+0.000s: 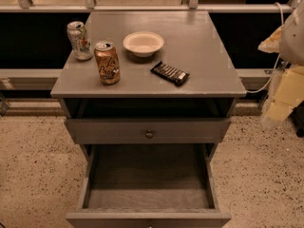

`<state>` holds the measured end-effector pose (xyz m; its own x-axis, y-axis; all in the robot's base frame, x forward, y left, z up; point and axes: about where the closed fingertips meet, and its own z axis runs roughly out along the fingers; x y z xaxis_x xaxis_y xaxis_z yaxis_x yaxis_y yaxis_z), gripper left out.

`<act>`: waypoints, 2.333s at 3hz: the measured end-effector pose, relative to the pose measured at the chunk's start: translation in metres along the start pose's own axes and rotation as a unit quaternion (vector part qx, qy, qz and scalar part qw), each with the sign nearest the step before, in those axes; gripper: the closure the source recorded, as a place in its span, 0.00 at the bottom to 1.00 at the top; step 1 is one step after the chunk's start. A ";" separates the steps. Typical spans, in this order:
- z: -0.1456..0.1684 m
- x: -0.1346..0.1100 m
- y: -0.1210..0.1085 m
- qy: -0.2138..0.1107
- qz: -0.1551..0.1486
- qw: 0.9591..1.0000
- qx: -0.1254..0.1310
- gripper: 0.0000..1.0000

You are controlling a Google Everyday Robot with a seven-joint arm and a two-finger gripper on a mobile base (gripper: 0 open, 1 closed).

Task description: Place orange can into middle drawer

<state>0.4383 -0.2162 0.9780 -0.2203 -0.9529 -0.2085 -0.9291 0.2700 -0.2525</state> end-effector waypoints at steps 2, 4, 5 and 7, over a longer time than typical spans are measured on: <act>-0.002 -0.010 -0.002 -0.014 -0.014 1.000 0.007 0.00; -0.015 -0.158 -0.066 -0.213 -0.126 0.966 0.072 0.00; -0.004 -0.231 -0.087 -0.308 -0.156 0.935 0.077 0.00; -0.002 -0.237 -0.090 -0.317 -0.156 0.932 0.078 0.00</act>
Offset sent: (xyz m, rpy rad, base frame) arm 0.0084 0.0178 0.0052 0.0331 -0.0357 0.0711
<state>0.5735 -0.0150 1.0516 0.3203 -0.7281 -0.6061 -0.8529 0.0568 -0.5189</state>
